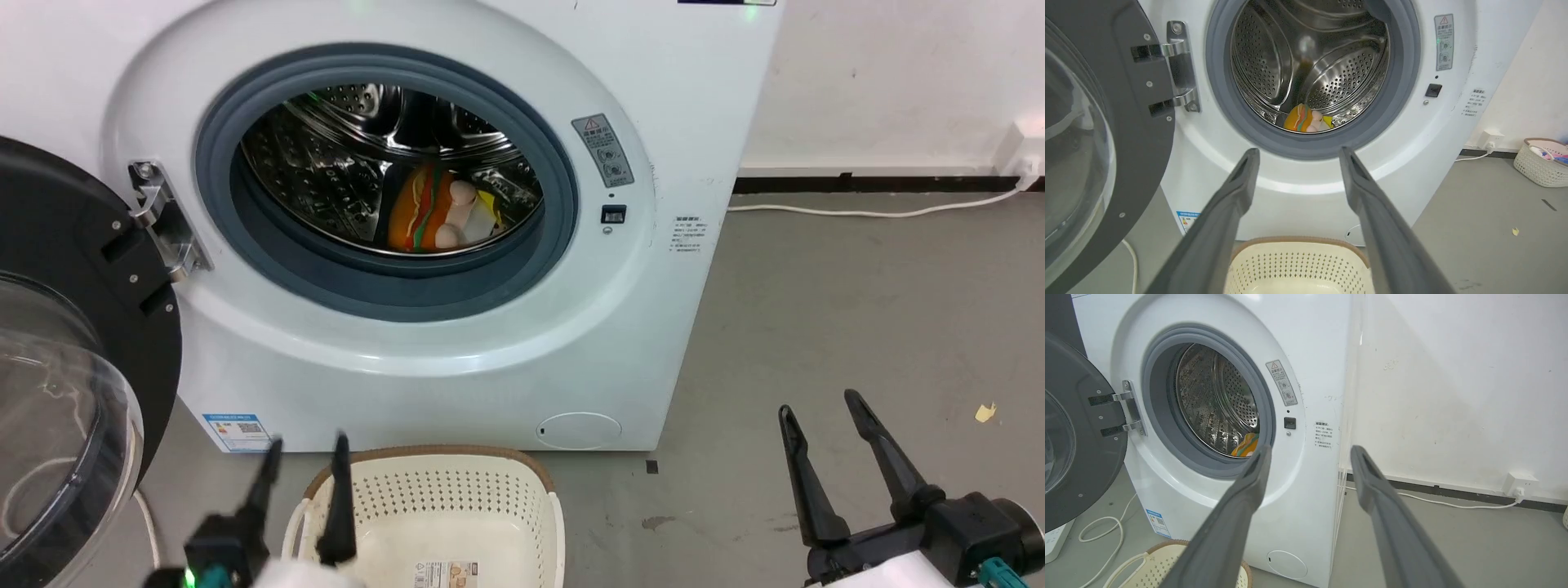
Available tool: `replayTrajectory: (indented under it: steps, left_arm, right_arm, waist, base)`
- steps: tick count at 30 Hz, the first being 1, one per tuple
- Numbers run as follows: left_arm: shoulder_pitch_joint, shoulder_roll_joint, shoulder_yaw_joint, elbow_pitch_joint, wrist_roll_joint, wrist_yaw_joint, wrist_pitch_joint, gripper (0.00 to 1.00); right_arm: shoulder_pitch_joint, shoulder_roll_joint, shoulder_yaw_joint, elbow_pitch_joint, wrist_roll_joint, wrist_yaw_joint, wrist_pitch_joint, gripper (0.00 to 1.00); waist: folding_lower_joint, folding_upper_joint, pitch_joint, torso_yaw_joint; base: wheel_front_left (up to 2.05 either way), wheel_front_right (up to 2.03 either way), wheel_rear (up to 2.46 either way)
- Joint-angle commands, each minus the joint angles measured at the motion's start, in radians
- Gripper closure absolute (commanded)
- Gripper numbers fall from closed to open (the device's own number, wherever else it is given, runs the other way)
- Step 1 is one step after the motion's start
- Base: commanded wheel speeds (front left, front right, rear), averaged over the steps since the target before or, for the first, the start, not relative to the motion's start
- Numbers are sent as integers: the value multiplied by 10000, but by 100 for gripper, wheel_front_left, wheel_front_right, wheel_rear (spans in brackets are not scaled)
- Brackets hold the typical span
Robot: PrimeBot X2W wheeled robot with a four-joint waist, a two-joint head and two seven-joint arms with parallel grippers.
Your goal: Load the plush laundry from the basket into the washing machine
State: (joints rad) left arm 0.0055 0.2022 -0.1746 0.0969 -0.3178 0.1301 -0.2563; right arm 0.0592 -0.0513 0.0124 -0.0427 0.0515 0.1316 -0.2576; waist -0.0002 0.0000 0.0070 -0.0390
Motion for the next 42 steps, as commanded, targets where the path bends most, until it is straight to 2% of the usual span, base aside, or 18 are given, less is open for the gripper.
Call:
replayTrajectory:
  steps: [1, 18, 19, 42]
  left_arm:
    - [333, -42, 1, 158, 17, 6, -54, 0]
    - [514, -330, 108, 364, 630, -415, -54, 0]
    - [541, -315, 62, 369, 611, -376, 3, 100]
    - [443, -509, 324, 155, 1031, -528, 426, 100]
  right_arm:
    - [158, 11, 33, 51, 39, -9, -42, 0]
    - [322, 11, 1, 470, 122, -9, -42, 0]
    - [200, 0, 4, 441, 99, 0, 3, 100]
    - [57, 2, -20, 437, -1, -2, 429, 100]
  waist:
    - [2, 0, -38, -16]
    - [2, 0, -10, -54]
    - [2, 0, -8, -55]
    - [2, 0, -18, 18]
  base:
    - [0, 0, 0]
    - [0, 0, 0]
    - [0, 0, 0]
    - [0, 0, 0]
